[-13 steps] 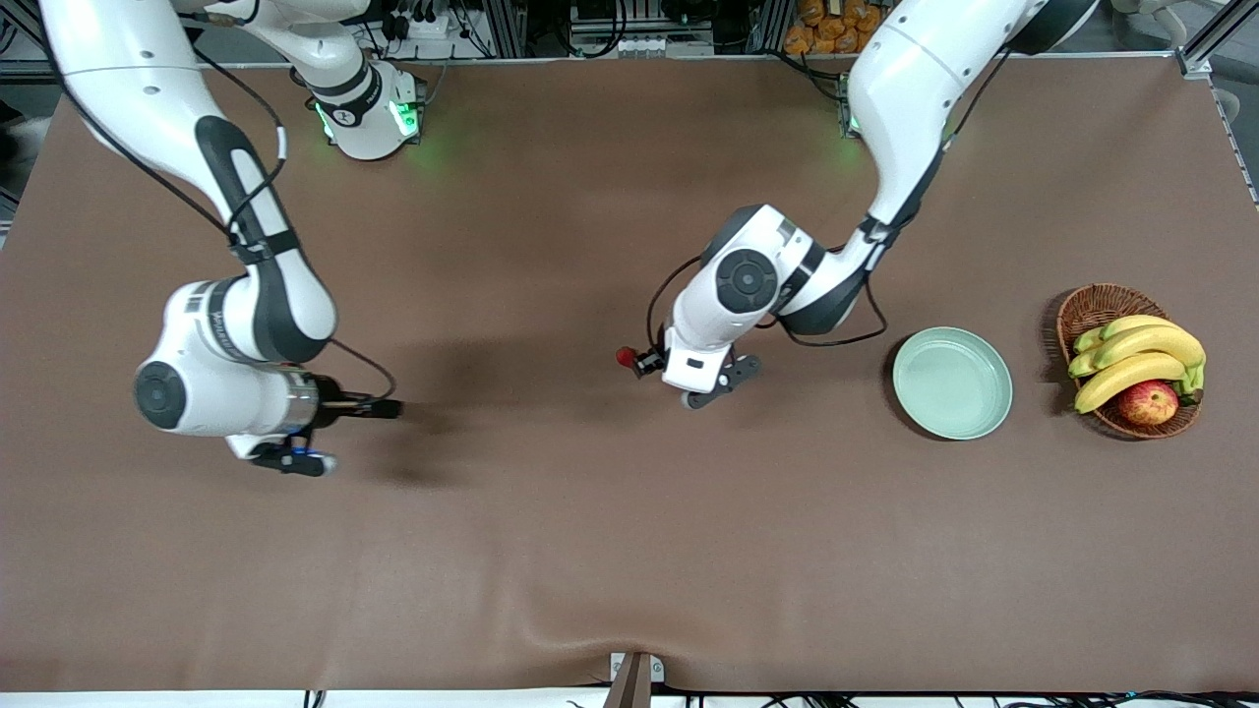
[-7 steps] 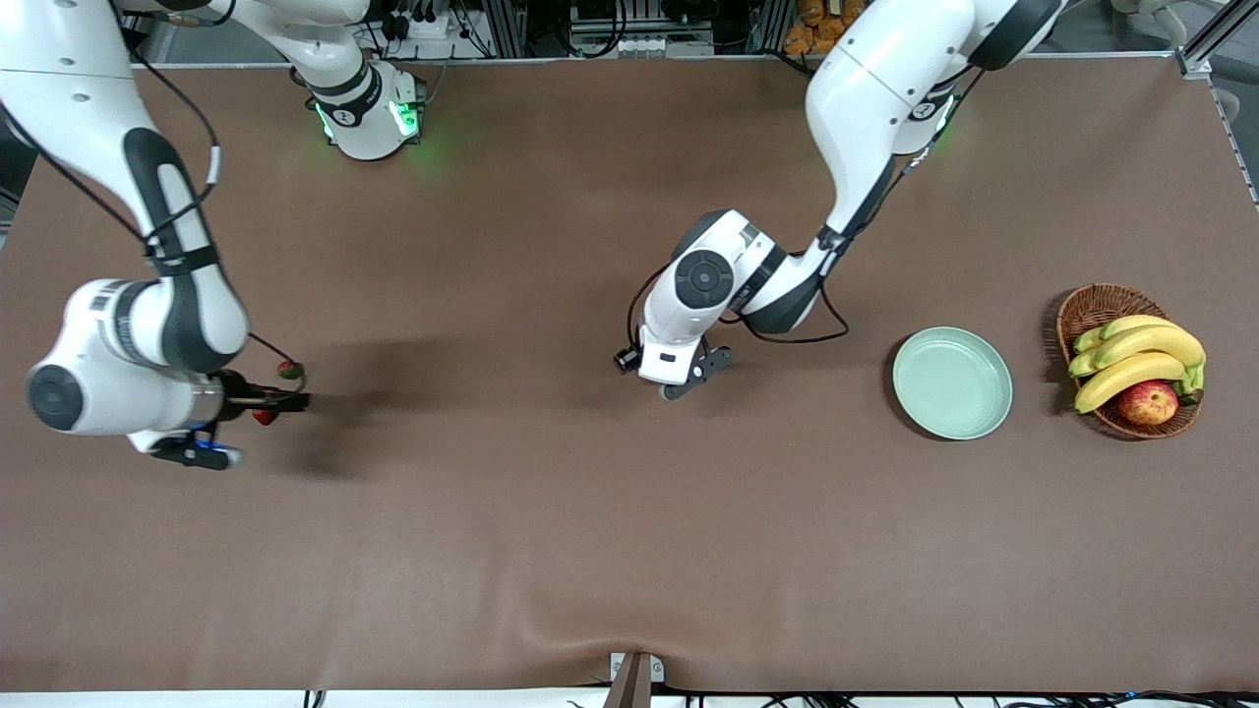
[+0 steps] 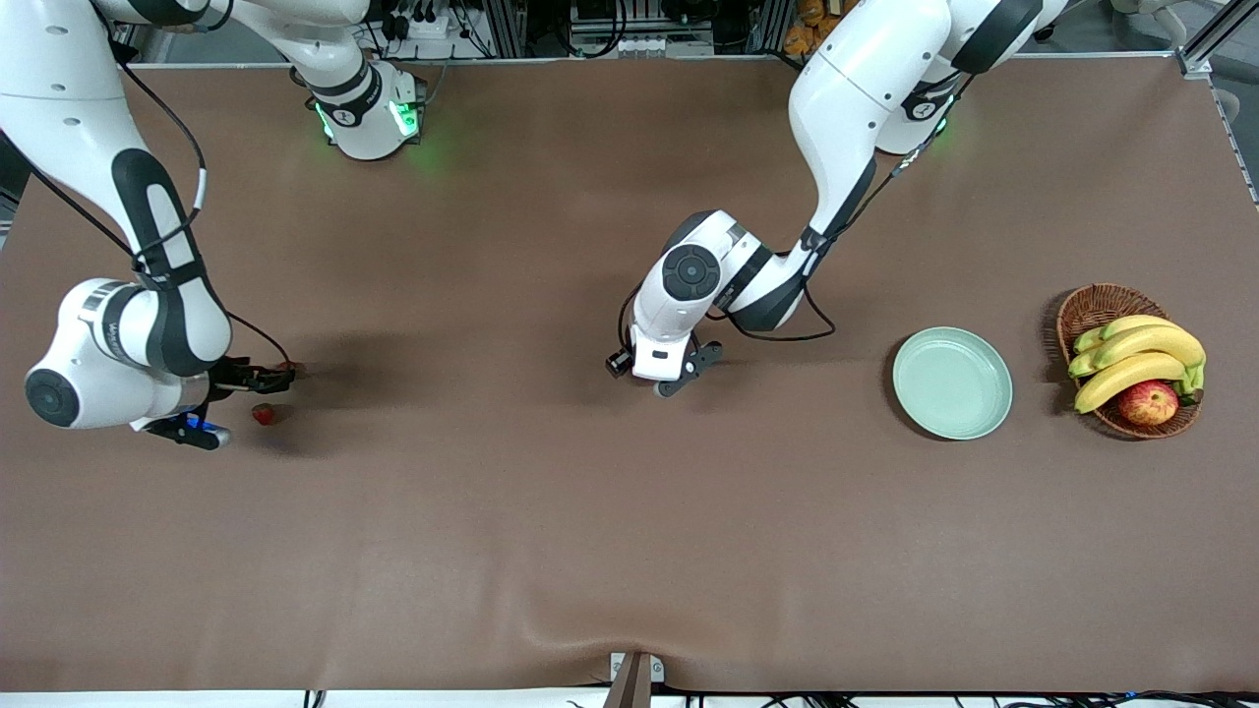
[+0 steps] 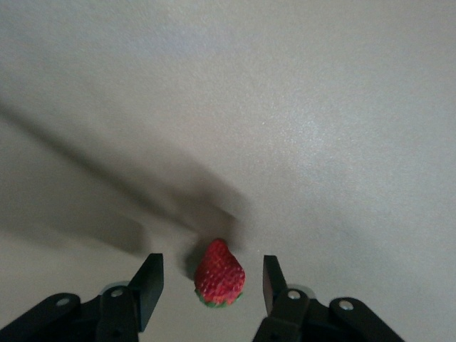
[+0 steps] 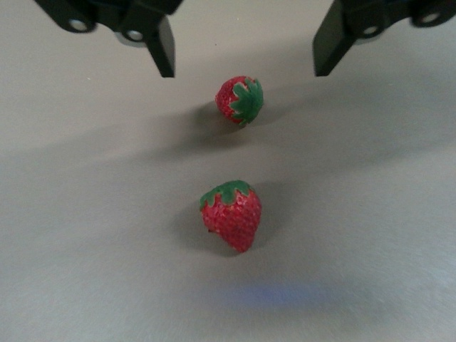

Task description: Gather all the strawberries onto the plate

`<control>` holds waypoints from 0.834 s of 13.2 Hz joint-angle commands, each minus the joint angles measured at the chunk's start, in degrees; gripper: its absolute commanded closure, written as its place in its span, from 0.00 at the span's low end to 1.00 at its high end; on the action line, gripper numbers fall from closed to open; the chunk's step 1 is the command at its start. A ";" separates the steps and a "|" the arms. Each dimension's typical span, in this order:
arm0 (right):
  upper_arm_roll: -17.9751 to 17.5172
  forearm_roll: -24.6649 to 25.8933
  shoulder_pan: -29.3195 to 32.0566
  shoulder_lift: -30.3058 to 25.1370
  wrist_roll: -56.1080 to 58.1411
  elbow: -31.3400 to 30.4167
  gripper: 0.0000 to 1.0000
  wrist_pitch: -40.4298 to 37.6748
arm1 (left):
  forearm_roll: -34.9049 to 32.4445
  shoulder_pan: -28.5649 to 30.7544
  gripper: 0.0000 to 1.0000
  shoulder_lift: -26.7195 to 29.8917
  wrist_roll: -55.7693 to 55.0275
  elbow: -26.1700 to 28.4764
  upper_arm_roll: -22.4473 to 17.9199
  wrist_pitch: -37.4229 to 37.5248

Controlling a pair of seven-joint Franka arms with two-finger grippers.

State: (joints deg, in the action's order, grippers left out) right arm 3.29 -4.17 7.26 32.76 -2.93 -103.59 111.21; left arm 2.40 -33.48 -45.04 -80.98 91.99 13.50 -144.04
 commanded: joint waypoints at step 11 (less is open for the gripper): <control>0.23 1.00 -0.49 2.48 -0.41 -0.73 0.48 3.14 | -0.03 0.25 1.00 1.60 -0.76 -0.24 -0.67 -1.07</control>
State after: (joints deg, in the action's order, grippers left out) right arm 3.29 -4.17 7.16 35.50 -2.96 -103.81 114.43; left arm 2.40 -33.46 -46.15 -81.03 91.29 13.41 -146.06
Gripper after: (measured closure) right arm 0.392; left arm 0.714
